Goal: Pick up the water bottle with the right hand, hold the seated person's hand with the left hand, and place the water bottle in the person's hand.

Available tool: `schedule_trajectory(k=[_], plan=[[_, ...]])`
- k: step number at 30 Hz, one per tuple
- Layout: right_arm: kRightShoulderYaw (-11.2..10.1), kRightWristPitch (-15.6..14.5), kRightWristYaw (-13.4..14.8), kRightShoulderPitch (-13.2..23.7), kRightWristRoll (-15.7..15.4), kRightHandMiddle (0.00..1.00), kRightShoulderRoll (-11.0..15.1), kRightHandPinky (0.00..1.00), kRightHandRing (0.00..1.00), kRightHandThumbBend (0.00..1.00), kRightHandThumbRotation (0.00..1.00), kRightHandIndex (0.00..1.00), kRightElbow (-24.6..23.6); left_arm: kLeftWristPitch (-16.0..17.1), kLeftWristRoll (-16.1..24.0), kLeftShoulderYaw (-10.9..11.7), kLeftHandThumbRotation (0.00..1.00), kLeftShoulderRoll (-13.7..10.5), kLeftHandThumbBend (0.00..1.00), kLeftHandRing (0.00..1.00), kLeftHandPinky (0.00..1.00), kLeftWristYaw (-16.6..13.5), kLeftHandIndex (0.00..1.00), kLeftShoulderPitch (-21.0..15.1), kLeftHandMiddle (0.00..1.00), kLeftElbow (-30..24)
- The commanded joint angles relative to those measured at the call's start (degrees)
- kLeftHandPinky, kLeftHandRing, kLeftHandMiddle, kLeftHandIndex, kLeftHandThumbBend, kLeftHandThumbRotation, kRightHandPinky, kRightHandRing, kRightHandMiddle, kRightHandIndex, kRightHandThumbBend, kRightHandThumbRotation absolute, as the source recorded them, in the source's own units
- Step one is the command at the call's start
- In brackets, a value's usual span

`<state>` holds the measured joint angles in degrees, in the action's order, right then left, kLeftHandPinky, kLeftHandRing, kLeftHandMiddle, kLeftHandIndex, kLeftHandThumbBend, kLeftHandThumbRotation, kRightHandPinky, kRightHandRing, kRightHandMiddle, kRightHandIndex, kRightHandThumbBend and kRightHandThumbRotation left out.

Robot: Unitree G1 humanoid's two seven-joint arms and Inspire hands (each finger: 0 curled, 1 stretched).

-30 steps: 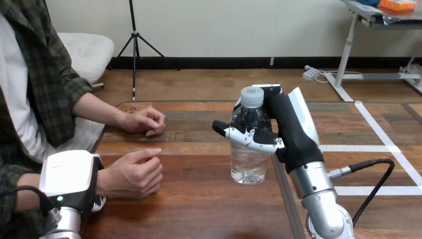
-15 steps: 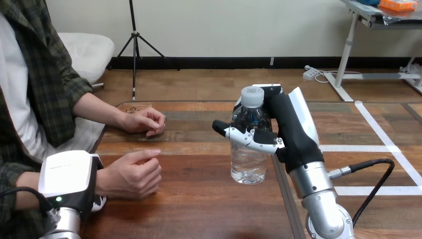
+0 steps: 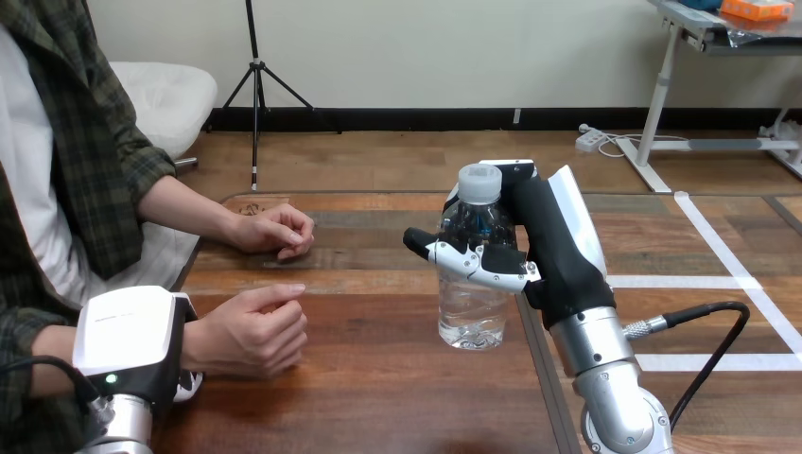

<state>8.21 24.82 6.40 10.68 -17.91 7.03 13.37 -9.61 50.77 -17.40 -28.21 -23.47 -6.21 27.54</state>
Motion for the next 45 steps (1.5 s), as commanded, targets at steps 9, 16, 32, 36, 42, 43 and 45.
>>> schedule_trajectory(k=[9, 16, 32, 36, 42, 43, 45], plan=[[-1.23, 1.33, 0.84, 3.85, 0.49, 0.01, -0.31, 0.00, 0.02, 0.34, 0.00, 0.00, -3.52, 3.39, -2.14, -1.84, 0.00, 2.11, 0.78, 0.49, 0.48, -0.99, 0.49, -1.01, 0.51, 3.25], [-1.27, 1.03, 1.20, 3.83, -0.08, 0.01, -0.25, 0.00, 0.02, 0.34, 0.00, 0.00, -3.75, 3.91, -1.98, -1.98, 0.00, 2.17, 0.77, 0.48, 0.47, -1.57, 0.48, -1.12, 0.50, 3.66], [-1.39, 1.15, 0.98, 3.92, 0.09, 0.02, -0.06, 0.00, 0.01, 0.35, 0.00, 0.00, -3.64, 4.47, -1.58, -2.56, 0.00, 2.43, 0.77, 0.47, 0.46, -2.16, 0.48, -2.02, 0.49, 5.25], [-1.40, 1.26, 0.97, 3.89, 0.12, 0.02, -0.03, 0.00, 0.00, 0.35, 0.00, 0.00, -3.57, 4.40, -1.58, -2.69, 0.00, 2.46, 0.78, 0.47, 0.46, -1.74, 0.48, -2.15, 0.49, 5.32], [-1.42, 1.22, 0.89, 3.84, 0.26, 0.02, -0.04, 0.00, 0.00, 0.35, 0.00, 0.00, -3.58, 4.60, -1.71, -2.89, 0.00, 2.63, 0.79, 0.47, 0.46, -1.32, 0.48, -2.53, 0.50, 6.11], [-1.42, 1.22, 0.88, 3.84, 0.29, 0.02, -0.05, 0.00, 0.00, 0.35, 0.00, 0.00, -3.59, 4.69, -1.73, -2.92, 0.00, 2.65, 0.79, 0.48, 0.46, -1.37, 0.49, -2.58, 0.50, 6.25], [-1.44, 1.19, 0.85, 3.84, 0.38, 0.02, -0.10, 0.00, 0.00, 0.35, 0.00, 0.00, -3.62, 5.26, -1.86, -3.00, 0.00, 2.75, 0.79, 0.48, 0.47, -1.77, 0.49, -2.84, 0.50, 7.09]])
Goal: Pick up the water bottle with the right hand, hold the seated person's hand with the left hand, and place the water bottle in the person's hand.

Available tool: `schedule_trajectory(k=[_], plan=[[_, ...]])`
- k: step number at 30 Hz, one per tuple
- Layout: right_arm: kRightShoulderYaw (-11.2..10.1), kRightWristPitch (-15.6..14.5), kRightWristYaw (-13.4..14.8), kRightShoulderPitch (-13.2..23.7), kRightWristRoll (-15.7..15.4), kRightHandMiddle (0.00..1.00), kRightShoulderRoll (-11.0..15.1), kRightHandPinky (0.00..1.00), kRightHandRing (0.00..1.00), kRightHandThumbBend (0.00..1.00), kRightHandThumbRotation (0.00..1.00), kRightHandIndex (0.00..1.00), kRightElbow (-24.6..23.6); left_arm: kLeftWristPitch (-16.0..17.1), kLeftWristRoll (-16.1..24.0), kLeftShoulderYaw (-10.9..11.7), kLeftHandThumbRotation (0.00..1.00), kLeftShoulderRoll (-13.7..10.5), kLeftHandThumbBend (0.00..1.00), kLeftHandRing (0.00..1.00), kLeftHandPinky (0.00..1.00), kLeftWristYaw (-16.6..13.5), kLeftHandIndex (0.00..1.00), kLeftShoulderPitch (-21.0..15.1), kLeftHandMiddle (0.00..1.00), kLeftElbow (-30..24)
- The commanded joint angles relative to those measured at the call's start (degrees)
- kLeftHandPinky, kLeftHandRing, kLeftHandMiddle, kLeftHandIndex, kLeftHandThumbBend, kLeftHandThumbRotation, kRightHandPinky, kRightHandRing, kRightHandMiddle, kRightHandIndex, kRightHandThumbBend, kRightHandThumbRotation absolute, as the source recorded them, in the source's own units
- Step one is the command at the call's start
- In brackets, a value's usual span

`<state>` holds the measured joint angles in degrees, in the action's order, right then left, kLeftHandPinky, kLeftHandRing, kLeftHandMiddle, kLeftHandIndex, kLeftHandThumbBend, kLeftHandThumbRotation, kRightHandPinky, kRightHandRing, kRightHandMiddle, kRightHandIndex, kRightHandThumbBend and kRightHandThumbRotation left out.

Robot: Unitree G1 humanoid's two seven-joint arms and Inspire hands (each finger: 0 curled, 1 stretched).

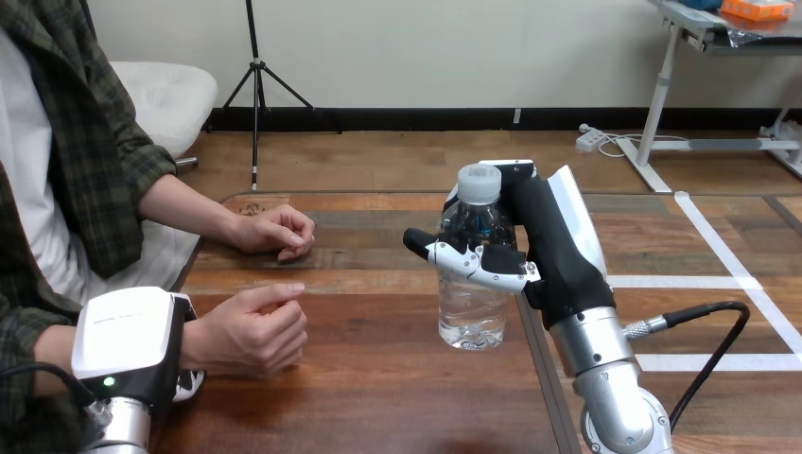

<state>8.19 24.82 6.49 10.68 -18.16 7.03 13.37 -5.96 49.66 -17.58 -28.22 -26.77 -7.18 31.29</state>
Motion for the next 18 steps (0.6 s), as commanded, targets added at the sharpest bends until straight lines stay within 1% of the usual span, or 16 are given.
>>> schedule_trajectory(k=[1, 7, 10, 13, 18], plan=[[-1.43, 1.18, 0.77, 3.85, 0.65, 0.02, -0.11, 0.00, 0.00, 0.35, 0.00, 0.00, -3.63, 1.77, -0.79, -2.85, 0.00, 2.79, 0.79, 0.48, 0.47, 1.40, 0.49, -1.96, 0.50, 3.58], [-1.51, 1.19, 0.81, 3.82, 0.62, 0.02, -0.03, 0.00, 0.00, 0.35, 0.00, 0.00, -3.77, 2.75, -1.04, -2.90, 0.00, 3.04, 0.78, 0.47, 0.46, 0.79, 0.48, -2.09, 0.50, 4.29], [-1.57, 0.94, 0.71, 3.79, 0.72, 0.02, -0.02, 0.00, 0.00, 0.35, 0.00, 0.00, -3.90, 3.92, -1.76, -2.54, 0.00, 3.20, 0.79, 0.47, 0.46, 0.20, 0.47, -1.92, 0.49, 4.25], [-1.60, 0.79, 0.70, 3.79, 0.72, 0.02, -0.01, 0.00, 0.00, 0.35, 0.00, 0.00, -4.01, 4.61, -2.75, -2.09, 0.00, 3.34, 0.79, 0.46, 0.45, 0.43, 0.46, -1.56, 0.49, 3.35], [-1.67, 0.98, 0.42, 3.90, 1.15, 0.02, 0.03, 0.00, 0.00, 0.36, 0.00, 0.00, -3.90, 5.64, -5.07, -0.99, 0.00, 3.70, 0.80, 0.46, 0.45, 1.03, 0.45, -0.39, 0.48, 0.24]])
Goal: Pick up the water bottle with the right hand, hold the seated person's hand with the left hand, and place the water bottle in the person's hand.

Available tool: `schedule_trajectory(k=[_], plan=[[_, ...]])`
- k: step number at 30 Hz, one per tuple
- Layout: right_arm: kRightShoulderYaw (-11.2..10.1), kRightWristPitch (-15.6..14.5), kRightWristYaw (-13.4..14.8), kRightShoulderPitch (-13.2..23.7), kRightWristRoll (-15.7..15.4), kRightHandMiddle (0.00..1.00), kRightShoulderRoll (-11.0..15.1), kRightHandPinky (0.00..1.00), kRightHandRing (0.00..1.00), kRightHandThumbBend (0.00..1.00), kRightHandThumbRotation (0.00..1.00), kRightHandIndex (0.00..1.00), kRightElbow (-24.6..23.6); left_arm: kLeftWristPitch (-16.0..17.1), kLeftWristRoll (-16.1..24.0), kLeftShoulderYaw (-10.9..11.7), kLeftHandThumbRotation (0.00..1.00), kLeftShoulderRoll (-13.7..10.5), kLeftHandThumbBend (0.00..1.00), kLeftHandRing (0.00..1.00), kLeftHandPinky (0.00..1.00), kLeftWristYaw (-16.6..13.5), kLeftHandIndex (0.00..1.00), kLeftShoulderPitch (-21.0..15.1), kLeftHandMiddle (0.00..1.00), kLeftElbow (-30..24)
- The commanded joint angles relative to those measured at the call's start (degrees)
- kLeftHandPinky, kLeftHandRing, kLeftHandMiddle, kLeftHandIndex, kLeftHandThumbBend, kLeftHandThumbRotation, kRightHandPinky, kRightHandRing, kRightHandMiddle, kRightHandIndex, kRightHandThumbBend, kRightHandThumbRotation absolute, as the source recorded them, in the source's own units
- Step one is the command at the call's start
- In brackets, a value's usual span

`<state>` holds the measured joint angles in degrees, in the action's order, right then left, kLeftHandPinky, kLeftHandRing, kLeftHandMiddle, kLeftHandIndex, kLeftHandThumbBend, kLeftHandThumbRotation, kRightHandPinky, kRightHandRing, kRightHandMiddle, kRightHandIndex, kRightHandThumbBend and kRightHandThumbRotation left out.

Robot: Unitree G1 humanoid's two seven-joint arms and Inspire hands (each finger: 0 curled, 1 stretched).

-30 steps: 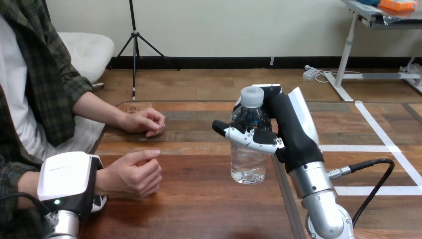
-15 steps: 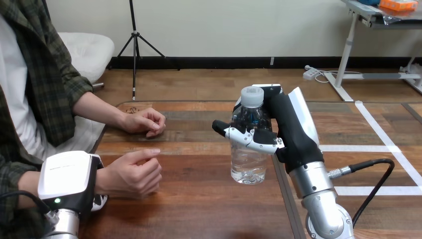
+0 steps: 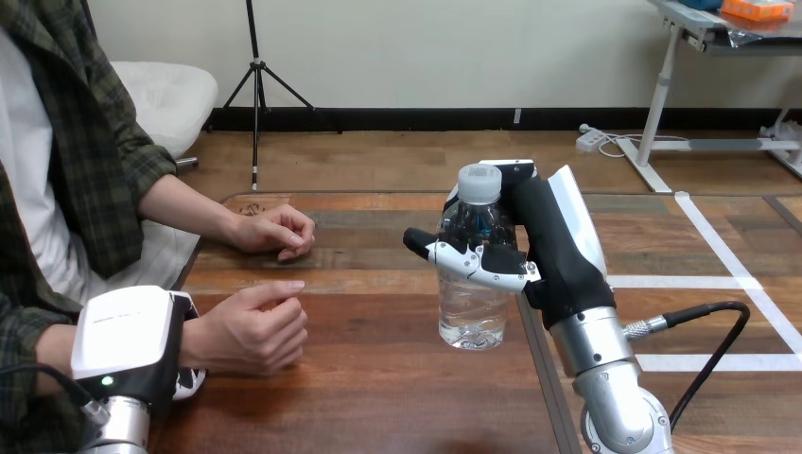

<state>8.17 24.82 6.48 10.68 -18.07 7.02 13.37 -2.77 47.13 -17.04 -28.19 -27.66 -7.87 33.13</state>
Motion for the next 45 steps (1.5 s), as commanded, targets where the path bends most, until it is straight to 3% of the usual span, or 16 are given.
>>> schedule_trajectory(k=[1, 13, 35, 45], plan=[[-1.66, 1.04, 0.38, 3.92, 1.15, 0.02, 0.04, 0.00, 0.00, 0.36, 0.00, 0.00, -3.86, 2.56, -2.80, -1.43, 0.00, 3.70, 0.80, 0.46, 0.45, 1.96, 0.45, 0.45, 0.48, -2.00], [-1.72, 0.97, 0.29, 4.35, 1.41, 0.02, 0.05, 0.00, 0.00, 0.35, 0.00, 0.00, -3.31, 6.52, -4.75, -0.80, 0.00, 4.10, 0.82, 0.42, 0.41, -1.98, 0.41, 2.52, 0.44, -7.80], [-1.85, 0.32, 0.23, 4.91, 1.18, 0.02, 0.23, 0.00, 0.00, 0.35, 0.00, 0.00, -3.53, 12.08, -5.14, 0.05, 0.00, 7.34, 0.81, 0.34, 0.32, -4.97, 0.34, 5.25, 0.36, -16.43], [-1.95, 0.26, -0.04, 5.00, 1.49, 0.02, 0.38, 0.00, 0.00, 0.35, 0.00, 0.00, -3.56, 12.37, -3.90, -0.19, 0.00, 7.86, 0.80, 0.32, 0.31, -5.00, 0.32, 5.77, 0.35, -18.35]])
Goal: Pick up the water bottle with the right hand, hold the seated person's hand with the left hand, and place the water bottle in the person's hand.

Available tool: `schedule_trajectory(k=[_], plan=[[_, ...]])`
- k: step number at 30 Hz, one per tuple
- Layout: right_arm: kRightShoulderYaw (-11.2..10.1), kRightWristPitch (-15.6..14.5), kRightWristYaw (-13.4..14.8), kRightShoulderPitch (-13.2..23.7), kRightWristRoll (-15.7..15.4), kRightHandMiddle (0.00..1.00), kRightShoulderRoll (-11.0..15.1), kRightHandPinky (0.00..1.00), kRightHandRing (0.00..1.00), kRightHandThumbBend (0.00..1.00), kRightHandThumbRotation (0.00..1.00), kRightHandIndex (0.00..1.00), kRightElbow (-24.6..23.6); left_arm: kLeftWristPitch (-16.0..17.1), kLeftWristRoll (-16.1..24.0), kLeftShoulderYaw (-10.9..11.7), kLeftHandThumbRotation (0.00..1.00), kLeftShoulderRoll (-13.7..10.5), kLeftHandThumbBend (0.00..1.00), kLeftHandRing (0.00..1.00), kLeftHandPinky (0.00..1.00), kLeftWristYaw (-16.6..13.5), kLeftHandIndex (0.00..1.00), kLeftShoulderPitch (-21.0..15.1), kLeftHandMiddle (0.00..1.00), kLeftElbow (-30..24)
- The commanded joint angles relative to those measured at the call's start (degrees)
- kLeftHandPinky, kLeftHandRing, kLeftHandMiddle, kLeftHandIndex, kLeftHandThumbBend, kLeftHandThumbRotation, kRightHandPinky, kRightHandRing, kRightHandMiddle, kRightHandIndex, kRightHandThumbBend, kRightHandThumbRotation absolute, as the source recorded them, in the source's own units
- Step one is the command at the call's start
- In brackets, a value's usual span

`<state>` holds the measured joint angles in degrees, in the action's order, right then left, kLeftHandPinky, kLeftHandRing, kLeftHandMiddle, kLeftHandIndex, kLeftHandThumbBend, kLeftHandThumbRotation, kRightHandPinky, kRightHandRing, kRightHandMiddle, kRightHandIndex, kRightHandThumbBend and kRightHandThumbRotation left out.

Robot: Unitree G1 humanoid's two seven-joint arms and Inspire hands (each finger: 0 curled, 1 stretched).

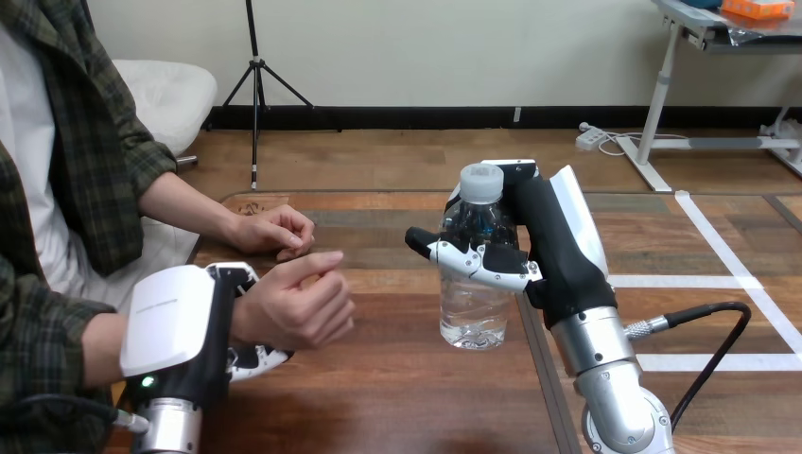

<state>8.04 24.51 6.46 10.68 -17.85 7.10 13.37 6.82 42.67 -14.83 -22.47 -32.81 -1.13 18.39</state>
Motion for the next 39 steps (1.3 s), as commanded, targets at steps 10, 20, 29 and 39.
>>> schedule_trajectory(k=[10, 20, 29, 39], plan=[[-1.75, 1.02, 0.11, 5.12, 1.04, 0.02, 0.46, 0.00, 0.00, 0.34, 0.00, 0.00, -3.13, 3.36, 0.89, -2.21, 0.00, 2.24, 0.80, 0.32, 0.31, 0.05, 0.32, -0.82, 0.34, -3.57], [-1.79, 1.31, 0.23, 5.36, 1.12, 0.02, 0.40, 0.00, 0.00, 0.34, 0.00, 0.00, -2.65, 3.51, 1.23, -2.10, 0.00, 1.92, 0.81, 0.31, 0.30, -0.03, 0.32, -0.64, 0.34, -3.43], [-1.81, 1.04, 0.23, 5.45, 1.08, 0.02, 0.34, 0.00, 0.00, 0.34, 0.00, 0.00, -2.73, 3.77, 1.58, -1.97, 0.00, 1.66, 0.82, 0.31, 0.30, -0.63, 0.31, -0.28, 0.34, -3.61], [-1.77, 0.86, 0.37, 5.52, 0.69, 0.02, 0.39, 0.00, 0.00, 0.34, 0.00, 0.00, -2.84, 4.65, 2.14, -2.09, 0.00, 1.56, 0.83, 0.31, 0.30, -1.91, 0.31, -0.04, 0.34, -3.69]])
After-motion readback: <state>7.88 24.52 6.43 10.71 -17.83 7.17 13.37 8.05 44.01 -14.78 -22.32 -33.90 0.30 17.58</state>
